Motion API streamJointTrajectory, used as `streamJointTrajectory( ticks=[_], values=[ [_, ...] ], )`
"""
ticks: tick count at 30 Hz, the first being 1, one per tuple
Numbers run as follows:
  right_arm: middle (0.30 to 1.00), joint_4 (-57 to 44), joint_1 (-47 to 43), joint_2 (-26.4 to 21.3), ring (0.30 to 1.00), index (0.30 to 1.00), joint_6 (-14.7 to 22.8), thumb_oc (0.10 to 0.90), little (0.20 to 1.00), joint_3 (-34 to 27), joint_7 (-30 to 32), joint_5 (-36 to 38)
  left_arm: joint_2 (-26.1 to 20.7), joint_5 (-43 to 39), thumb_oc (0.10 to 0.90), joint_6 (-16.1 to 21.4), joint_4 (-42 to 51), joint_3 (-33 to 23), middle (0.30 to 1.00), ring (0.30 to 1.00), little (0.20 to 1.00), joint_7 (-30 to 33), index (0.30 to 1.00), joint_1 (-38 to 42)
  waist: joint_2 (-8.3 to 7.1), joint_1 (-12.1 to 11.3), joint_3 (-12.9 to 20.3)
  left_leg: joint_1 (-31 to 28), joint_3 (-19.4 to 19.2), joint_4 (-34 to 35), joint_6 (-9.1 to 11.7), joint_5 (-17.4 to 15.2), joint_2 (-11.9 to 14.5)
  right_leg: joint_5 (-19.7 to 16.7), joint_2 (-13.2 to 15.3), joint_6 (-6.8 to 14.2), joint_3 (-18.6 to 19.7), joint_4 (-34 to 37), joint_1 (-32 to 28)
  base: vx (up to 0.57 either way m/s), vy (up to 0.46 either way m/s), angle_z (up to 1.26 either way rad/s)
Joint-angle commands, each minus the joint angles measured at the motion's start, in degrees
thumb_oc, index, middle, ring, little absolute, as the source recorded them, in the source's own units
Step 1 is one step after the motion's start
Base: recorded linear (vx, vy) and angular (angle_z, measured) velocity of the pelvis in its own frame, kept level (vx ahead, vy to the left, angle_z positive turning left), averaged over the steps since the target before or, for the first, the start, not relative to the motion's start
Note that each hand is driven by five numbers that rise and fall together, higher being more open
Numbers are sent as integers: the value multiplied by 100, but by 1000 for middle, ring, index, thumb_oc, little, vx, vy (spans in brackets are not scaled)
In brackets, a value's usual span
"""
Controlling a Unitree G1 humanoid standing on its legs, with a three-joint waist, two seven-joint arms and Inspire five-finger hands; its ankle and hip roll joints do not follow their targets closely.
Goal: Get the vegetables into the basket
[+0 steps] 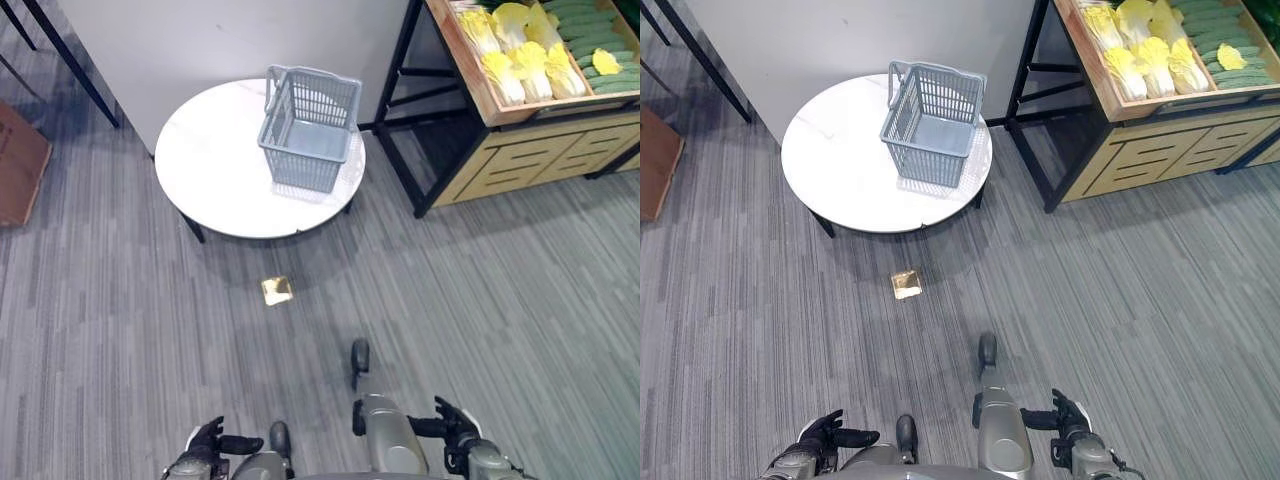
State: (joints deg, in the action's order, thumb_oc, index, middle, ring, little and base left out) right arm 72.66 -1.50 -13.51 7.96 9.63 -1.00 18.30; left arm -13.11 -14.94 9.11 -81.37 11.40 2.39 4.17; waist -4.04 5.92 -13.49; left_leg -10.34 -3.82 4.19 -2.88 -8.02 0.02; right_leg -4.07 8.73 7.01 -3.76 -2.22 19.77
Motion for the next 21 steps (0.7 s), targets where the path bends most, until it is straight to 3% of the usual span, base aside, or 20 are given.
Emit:
streamJointTrajectory(
  ticks=[1,3,4,5,6,8,10,12,13,15,16,17,18,20,21],
  values=[
    [1000,-41,-215,-290,1000,1000,144,900,1000,182,-96,-163,153,223,900,-4,60,12,1000,1000,1000,-39,1000,-148,207,-5,51,65,356,-863,671,499,207,-744,-177,62,-73,-274,-362,369,-225,92],
    [1000,-46,-201,-325,1000,1000,150,900,1000,168,-83,-147,168,170,900,-16,70,-15,1000,1000,1000,-36,1000,-151,249,3,63,126,403,-1053,743,634,244,-635,-220,-10,-136,-343,-415,294,-205,60],
    [1000,-63,-195,-393,1000,1000,172,900,1000,135,-69,-82,194,84,900,0,96,-37,1000,1000,1000,-33,1000,-145,298,11,47,276,500,-1481,873,996,274,-448,-283,-144,-197,-474,-485,253,-188,15],
    [1000,-63,-195,-395,1000,1000,173,900,1000,135,-70,-82,196,84,900,0,96,-37,1000,1000,1000,-33,1000,-145,302,18,48,282,508,-1488,875,992,277,-444,-283,-145,-204,-478,-484,335,-263,11],
    [1000,-48,-192,-456,1000,1000,172,900,1000,130,-65,-44,195,-19,900,14,182,-47,1000,1000,1000,-7,1000,-81,325,12,18,525,632,-2036,974,1363,296,-155,-369,-310,-167,-684,-541,238,-185,8],
    [1000,-15,-169,-516,1000,1000,185,900,1000,88,-20,19,172,-120,900,32,274,-40,1000,1000,1000,33,1000,-9,292,2,-57,931,587,-2837,1098,1749,294,88,-394,-497,-122,-861,-673,288,-234,12],
    [1000,49,-145,-588,1000,1000,177,900,1000,23,34,94,192,-156,900,45,384,44,1000,1000,1000,26,1000,29,200,-25,-171,1414,216,-3471,1003,1858,429,321,-377,-638,-105,-989,-892,332,-255,14],
    [1000,101,-130,-609,1000,1000,178,900,1000,-9,50,108,199,-176,900,54,408,71,1000,1000,1000,8,1000,31,192,-79,-220,1731,94,-3483,955,1716,432,382,-370,-631,-129,-957,-1046,274,-110,17],
    [1000,150,-118,-623,1000,1000,165,900,1000,-19,86,95,177,-179,900,99,480,121,1000,1000,1000,46,1000,40,195,-171,-265,2297,-143,-3026,869,1424,422,479,-369,-546,-142,-829,-1359,303,0,14],
    [1000,172,-111,-617,1000,1000,154,900,1000,-31,80,87,162,-190,900,113,518,137,1000,1000,1000,53,1000,25,195,-218,-243,2398,-219,-2742,835,1351,461,512,-355,-496,-129,-770,-1433,278,40,16],
    [1000,173,-70,-604,1000,1000,159,900,1000,-27,98,56,157,-146,900,142,533,160,1000,1000,1000,78,1000,-16,242,-262,-215,2525,-339,-2095,824,1403,594,599,-373,-429,-107,-710,-1565,153,63,2],
    [1000,173,-70,-604,1000,1000,158,900,1000,-28,98,56,156,-146,900,142,533,161,1000,1000,1000,78,1000,-16,240,-265,-220,2516,-343,-2091,824,1405,593,599,-372,-429,-104,-710,-1570,419,195,-12],
    [1000,185,-56,-595,1000,1000,162,900,1000,1,121,-26,151,-45,900,145,537,216,1000,1000,1000,94,1000,-84,336,-366,-175,2468,-345,-1071,870,1715,782,707,-436,-340,13,-648,-1803,380,188,-31],
    [1000,209,-49,-576,1000,1000,174,900,1000,-13,128,-42,140,44,900,139,410,200,1000,1000,1000,120,1000,-113,365,-413,-110,2453,-270,-749,919,1948,861,756,-440,-272,136,-603,-2019,434,220,-48],
    [1000,220,-52,-559,1000,1000,165,900,1000,-24,115,-76,143,14,900,127,364,136,1000,1000,1000,100,1000,-159,361,-422,-50,2329,-218,-702,872,1850,820,797,-436,-243,220,-621,-2079,343,206,-73]
  ],
)
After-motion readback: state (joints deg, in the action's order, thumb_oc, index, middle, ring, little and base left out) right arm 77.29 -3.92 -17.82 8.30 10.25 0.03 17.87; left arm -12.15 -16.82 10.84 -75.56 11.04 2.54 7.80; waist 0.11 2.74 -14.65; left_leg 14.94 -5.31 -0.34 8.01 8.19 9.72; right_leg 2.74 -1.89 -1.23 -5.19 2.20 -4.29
